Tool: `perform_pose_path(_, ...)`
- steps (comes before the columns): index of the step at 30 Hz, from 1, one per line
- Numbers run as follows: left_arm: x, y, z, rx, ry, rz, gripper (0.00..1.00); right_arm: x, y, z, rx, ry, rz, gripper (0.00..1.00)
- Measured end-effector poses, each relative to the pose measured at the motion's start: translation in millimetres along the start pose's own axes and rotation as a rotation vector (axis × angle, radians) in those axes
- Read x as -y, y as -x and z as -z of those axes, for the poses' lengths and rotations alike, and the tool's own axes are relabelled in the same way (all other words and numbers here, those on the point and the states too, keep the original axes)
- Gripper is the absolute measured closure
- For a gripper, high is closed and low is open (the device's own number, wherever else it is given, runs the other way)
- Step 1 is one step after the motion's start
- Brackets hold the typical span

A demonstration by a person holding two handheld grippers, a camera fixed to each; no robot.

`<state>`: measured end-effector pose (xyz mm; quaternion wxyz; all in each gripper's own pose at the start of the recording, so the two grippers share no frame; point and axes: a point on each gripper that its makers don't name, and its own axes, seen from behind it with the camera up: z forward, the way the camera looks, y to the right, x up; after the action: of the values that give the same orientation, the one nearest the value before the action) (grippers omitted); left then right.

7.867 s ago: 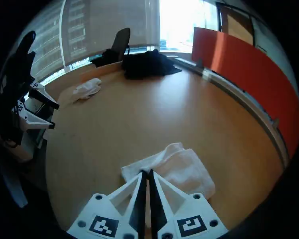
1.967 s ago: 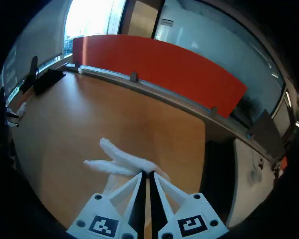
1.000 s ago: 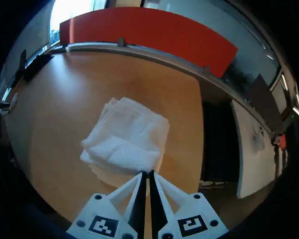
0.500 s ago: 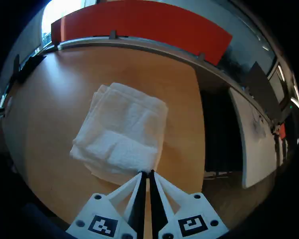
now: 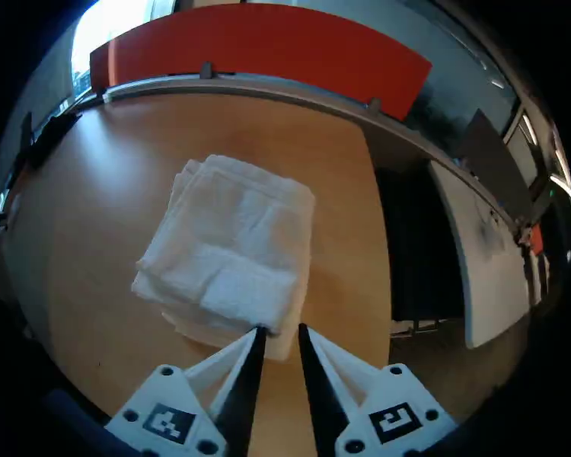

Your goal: Fold towel

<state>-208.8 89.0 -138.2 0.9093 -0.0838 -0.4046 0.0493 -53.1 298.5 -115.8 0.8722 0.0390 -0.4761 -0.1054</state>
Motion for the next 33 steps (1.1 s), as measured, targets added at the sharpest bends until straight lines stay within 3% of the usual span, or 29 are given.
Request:
perform_pose_path(4, 0.6, -0.1, -0.4, -0.001, 0.001, 0.003, 0.05, -2.6, 2.9, 1.8, 0.001, 0.009, -0.009, 0.35)
perform_pose_path(18, 4.3, -1.7, -1.5, -0.001, -0.002, 0.005, 0.06, -5.7, -20.7, 1.9, -0.052, 0.004, -0.054, 0.34)
perform_pose_path(33, 11.4, -1.7, -0.9, 0.013, -0.049, 0.035, 0.05, -14.8, -86.6, -31.0, -0.09, -0.025, -0.013, 0.34)
